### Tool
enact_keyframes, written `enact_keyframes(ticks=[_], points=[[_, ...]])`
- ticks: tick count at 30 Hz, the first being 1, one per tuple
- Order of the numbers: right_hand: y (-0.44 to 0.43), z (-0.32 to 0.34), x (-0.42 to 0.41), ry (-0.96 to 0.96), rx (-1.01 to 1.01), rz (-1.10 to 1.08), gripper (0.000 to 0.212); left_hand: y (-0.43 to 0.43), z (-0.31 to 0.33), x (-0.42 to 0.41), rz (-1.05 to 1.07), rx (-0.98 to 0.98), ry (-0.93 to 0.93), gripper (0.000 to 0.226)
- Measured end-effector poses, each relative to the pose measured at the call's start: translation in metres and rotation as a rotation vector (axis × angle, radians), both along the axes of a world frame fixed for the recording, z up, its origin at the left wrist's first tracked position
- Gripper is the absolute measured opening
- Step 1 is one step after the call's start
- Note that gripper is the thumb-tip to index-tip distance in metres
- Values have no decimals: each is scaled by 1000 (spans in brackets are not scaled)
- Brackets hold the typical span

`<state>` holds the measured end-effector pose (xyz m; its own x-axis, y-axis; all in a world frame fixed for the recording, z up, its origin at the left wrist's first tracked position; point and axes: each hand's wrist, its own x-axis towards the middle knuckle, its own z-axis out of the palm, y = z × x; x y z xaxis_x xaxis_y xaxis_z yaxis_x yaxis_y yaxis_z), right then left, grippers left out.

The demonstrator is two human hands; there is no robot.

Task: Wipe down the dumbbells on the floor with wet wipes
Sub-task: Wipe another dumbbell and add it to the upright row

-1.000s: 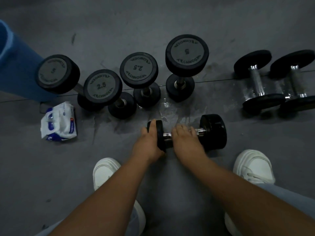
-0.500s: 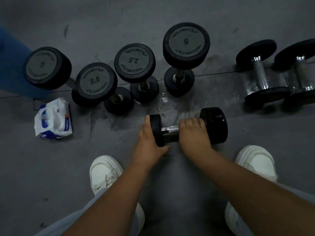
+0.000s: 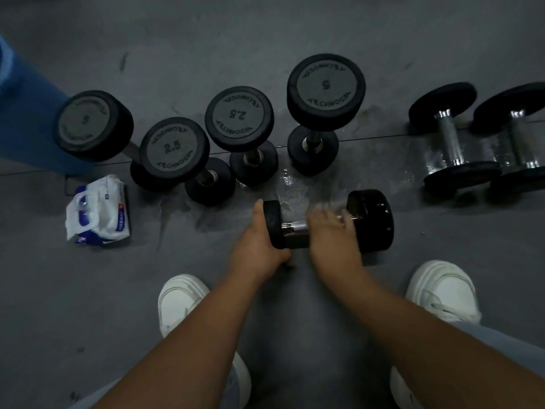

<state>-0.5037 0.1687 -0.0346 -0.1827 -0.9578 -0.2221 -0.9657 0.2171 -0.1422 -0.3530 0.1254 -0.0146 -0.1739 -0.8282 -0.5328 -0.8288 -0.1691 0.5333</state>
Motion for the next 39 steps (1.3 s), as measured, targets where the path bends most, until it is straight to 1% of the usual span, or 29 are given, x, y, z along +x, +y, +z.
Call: enact_keyframes(ticks=[1, 2, 4, 5, 6, 8, 9, 10, 11, 13, 15, 16, 18, 19, 20, 21, 23, 25, 27, 28, 30, 31, 32, 33, 34, 35, 37, 38, 39], points=[[1, -1, 2, -3, 21, 93, 53, -1, -1, 0, -2, 4, 0, 113], [0, -3, -1, -11, 19, 167, 46, -1, 0, -1, -4, 16, -3, 114], [-11, 2, -14, -9, -2, 139, 30, -2, 2, -1, -16, 31, -7, 114], [-15, 4, -18, 21, -3, 101, 31, -4, 2, -1, -16, 26, -4, 113], [-16, 5, -16, 50, 3, 88, 36, -5, 4, -2, -14, 22, -7, 112], [-11, 4, -5, 18, 41, 144, 52, -7, 7, -3, -25, 17, -25, 107], [-9, 2, -3, 8, 70, 187, 51, -6, 8, -3, -36, 9, -37, 106], [-9, 0, -5, 16, 111, 216, 43, -5, 10, -3, -45, -2, -50, 104], [-13, 0, -12, 39, 133, 224, 37, -5, 11, -4, -50, -13, -63, 103], [-23, 4, -23, 66, 209, 195, 34, -10, 12, -5, -30, -2, -94, 102], [-30, 9, -24, 8, 340, 210, 33, -15, 11, -4, -31, 77, -137, 99], [-29, 11, -22, -49, 421, 256, 32, -17, 11, -2, -36, 160, -149, 101], [-21, 17, -22, -112, 551, 335, 30, -14, 13, 4, -6, 366, -126, 111], [-16, 20, -24, -121, 573, 356, 30, -9, 12, 7, 10, 430, -110, 116], [-10, 21, -24, -125, 587, 361, 30, -3, 12, 9, 20, 444, -99, 120], [-6, 23, -22, -130, 589, 357, 29, 3, 14, 10, 35, 412, -90, 122], [-8, 30, -21, -163, 583, 329, 27, 13, 18, 11, 80, 250, -66, 119], [-18, 37, -24, -211, 540, 234, 25, 18, 22, 10, 117, 38, -90, 104], [-22, 38, -23, -202, 394, 77, 25, 24, 23, 8, 92, -78, -104, 93], [-18, 36, -16, -128, 306, 24, 27, 26, 21, 7, 41, -62, -77, 96], [-2, 29, 13, 37, 232, 34, 46, 26, 17, 5, -97, 27, -66, 117], [5, 26, 30, 22, 214, 75, 56, 23, 15, 5, -146, 55, -81, 124], [10, 17, 41, -20, 193, 156, 58, 20, 13, 6, -173, 68, -95, 127], [11, 9, 42, -72, 168, 247, 52, 16, 12, 6, -187, 74, -102, 127], [8, 9, 33, -134, 136, 282, 48, 13, 11, 7, -196, 80, -107, 130], [2, 6, 19, -151, 99, 237, 50, 10, 10, 7, -201, 90, -113, 134], [0, 2, -1, -12, 27, 82, 59, 4, 10, 8, -198, 119, -140, 141], [5, 1, 5, 62, 70, 44, 61, 2, 10, 8, -195, 130, -150, 141], [8, 2, 17, 62, 145, 50, 61, 1, 10, 8, -198, 130, -152, 138]])
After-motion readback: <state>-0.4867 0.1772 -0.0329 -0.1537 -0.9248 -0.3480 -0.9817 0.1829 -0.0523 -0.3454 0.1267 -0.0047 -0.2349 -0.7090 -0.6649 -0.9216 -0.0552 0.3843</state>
